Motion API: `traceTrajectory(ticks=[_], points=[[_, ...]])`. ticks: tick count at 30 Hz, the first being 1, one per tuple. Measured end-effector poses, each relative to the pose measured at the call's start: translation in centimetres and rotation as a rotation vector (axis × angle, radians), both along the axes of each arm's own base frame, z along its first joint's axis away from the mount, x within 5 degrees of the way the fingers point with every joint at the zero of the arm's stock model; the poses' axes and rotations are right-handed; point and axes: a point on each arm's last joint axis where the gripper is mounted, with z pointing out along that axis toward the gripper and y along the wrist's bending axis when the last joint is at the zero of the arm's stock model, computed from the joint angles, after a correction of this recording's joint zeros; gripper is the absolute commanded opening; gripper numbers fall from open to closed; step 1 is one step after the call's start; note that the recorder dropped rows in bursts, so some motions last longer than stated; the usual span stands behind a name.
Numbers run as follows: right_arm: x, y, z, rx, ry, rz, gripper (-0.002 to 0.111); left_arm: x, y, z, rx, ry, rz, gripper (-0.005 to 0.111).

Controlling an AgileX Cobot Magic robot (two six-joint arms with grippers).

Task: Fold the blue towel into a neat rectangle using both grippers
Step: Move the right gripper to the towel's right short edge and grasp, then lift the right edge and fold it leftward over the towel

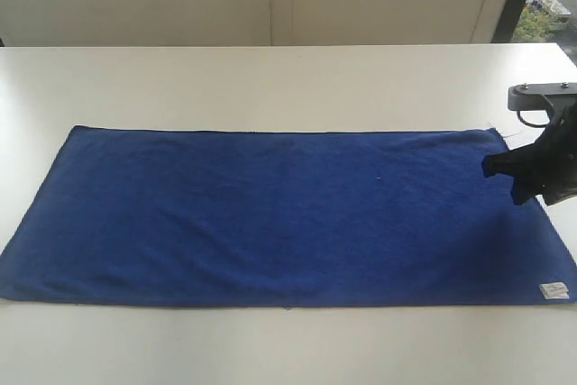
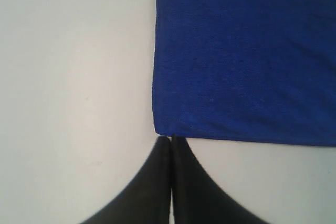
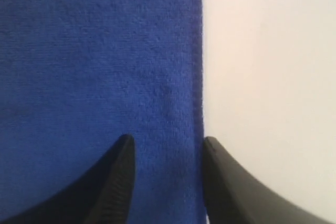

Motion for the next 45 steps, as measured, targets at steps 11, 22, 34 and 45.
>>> traceTrajectory(ticks=[11, 22, 34, 45], points=[[0.6, -0.4, -1.6, 0.002, -0.011, -0.024, 0.04, 0.0, 0.0, 0.0, 0.0, 0.0, 0.0, 0.0], [0.7, -0.3, -1.8, 0.023, 0.01, -0.048, 0.0, 0.0, 0.0, 0.0, 0.001, 0.0, -0.002, 0.0], [1.7, -7.2, -0.4, -0.01, -0.052, -0.216, 0.0, 0.0, 0.0, 0.0, 0.001, 0.0, -0.002, 0.0], [2.1, -3.1, 7.3, 0.109, -0.257, -0.182, 0.0, 0.0, 0.0, 0.0, 0.001, 0.0, -0.002, 0.0]])
